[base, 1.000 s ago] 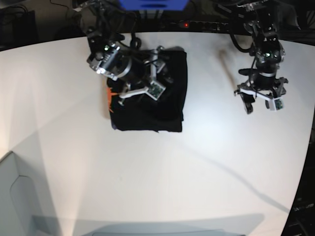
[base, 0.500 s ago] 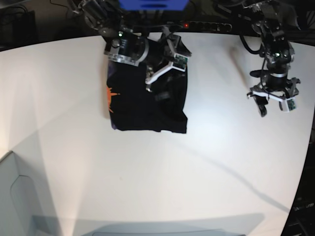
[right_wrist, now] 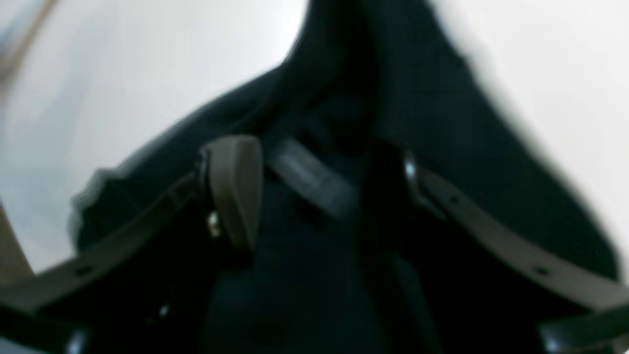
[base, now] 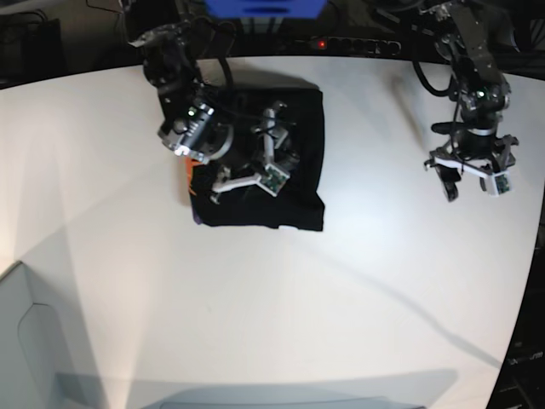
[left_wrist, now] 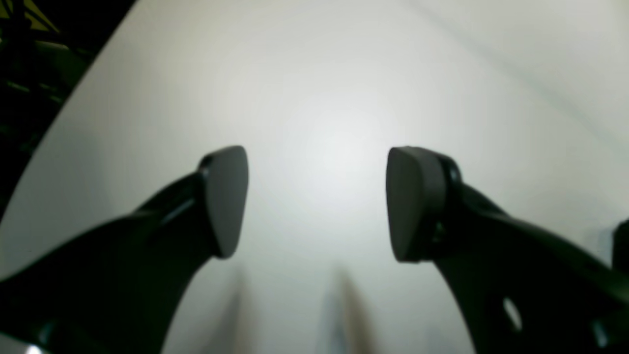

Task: Fold the T-shirt properly
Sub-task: 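Press and tuck the folded layers with the right gripper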

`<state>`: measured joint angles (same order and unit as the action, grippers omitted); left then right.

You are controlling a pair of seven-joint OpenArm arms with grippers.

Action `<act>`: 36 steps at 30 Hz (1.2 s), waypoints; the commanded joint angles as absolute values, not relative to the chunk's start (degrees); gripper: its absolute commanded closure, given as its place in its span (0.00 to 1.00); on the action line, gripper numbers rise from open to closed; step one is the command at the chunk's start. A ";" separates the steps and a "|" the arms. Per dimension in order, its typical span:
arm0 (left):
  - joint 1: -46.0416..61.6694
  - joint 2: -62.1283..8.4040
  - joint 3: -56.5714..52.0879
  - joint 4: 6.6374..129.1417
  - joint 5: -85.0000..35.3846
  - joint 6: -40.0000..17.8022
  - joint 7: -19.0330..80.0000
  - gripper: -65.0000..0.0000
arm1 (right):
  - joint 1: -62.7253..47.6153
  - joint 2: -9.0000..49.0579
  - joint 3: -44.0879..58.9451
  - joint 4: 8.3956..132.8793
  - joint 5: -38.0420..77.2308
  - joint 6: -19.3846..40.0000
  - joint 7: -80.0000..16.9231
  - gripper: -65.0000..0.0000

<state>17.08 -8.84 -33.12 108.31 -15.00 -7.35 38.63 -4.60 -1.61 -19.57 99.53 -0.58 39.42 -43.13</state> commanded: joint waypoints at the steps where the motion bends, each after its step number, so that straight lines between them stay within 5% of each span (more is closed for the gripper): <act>1: 16.57 -9.45 -33.36 109.93 -15.16 -7.52 37.49 0.35 | -3.38 -3.12 -19.82 98.77 0.31 40.00 -41.45 0.44; 16: 17.54 -9.45 -33.45 110.20 -15.16 -7.52 37.93 0.35 | -2.68 -7.08 -27.12 84.62 0.22 40.00 -30.02 0.44; 33: 17.19 -9.71 -33.45 110.64 -15.16 -7.52 37.93 0.35 | -8.40 -0.48 -7.96 109.67 0.13 40.00 -29.49 0.45; 36: 16.92 -9.89 -33.45 110.64 -15.16 -7.52 37.93 0.35 | -12.53 2.07 -4.44 112.04 0.31 40.00 -29.14 0.56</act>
<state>17.32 -9.23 -33.17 109.51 -15.05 -7.40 39.24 -12.58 2.20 -4.25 111.04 -0.99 39.42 -30.52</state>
